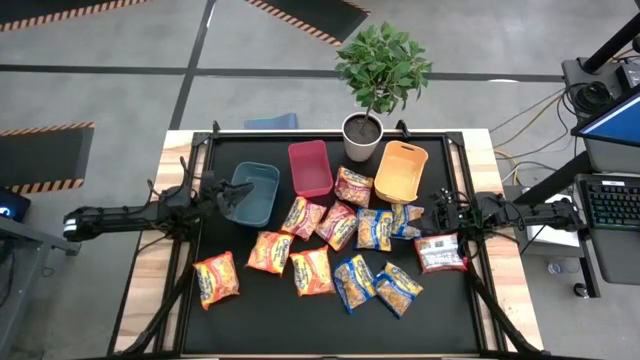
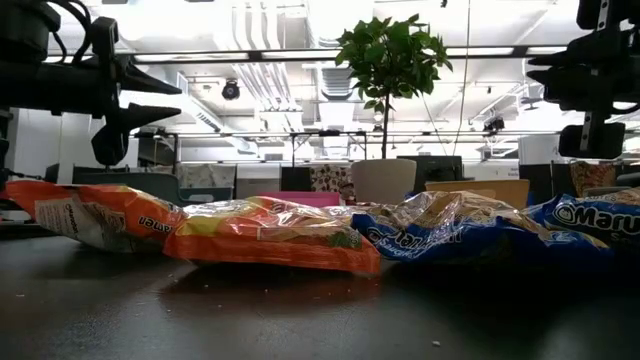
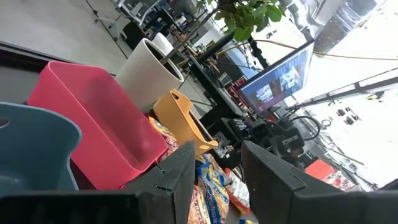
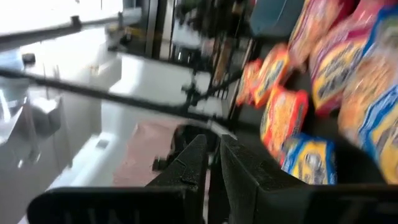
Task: Sort Maruchan noodles
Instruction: Put the left red noodle pack into the blue bin
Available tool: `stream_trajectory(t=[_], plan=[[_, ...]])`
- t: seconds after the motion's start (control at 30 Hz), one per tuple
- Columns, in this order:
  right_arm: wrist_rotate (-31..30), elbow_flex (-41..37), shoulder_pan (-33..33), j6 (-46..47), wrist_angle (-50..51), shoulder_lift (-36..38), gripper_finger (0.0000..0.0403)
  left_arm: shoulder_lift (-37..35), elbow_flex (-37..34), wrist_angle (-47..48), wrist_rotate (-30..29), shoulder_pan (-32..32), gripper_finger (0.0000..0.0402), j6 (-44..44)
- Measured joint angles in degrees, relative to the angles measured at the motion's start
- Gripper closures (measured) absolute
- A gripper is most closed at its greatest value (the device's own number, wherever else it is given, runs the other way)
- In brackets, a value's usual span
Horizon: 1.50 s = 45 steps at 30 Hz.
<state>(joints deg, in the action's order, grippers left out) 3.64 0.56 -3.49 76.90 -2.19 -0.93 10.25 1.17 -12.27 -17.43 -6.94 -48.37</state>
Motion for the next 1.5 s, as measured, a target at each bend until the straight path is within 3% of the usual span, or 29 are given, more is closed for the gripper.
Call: stream_trajectory(t=[0.17, 0.5, 0.93, 1.17, 1.37, 1.5], plan=[[-8.1, 0.0, 0.0, 0.0, -0.1, 0.0, 0.0364, 0.0, 0.0, -0.5, 0.0, 0.0, 0.0286, 3.6], [-6.7, 0.0, 0.0, 1.5, -0.3, 0.0, 0.0364, 0.0, 0.0, -0.7, -1.6, 0.0, 0.0286, 12.4], [-6.2, 0.0, 0.0, 3.0, 0.2, 0.0, 0.0364, 0.3, 0.0, -0.5, -3.0, 0.0, 0.0286, 12.7], [-8.2, 0.0, 0.1, -11.5, 0.2, -0.1, 0.0364, 0.4, 0.0, -1.9, -2.8, 0.0, 0.0286, 10.3], [-8.7, 0.0, 0.1, -26.2, -0.3, -0.3, 0.0364, 0.6, 0.0, -9.4, 4.1, 0.0, 0.0286, 9.4], [-16.8, 0.0, 0.1, -33.4, -4.1, -0.3, 0.0364, 0.6, 0.0, -14.7, 9.0, 0.7, 0.0286, 8.8]])
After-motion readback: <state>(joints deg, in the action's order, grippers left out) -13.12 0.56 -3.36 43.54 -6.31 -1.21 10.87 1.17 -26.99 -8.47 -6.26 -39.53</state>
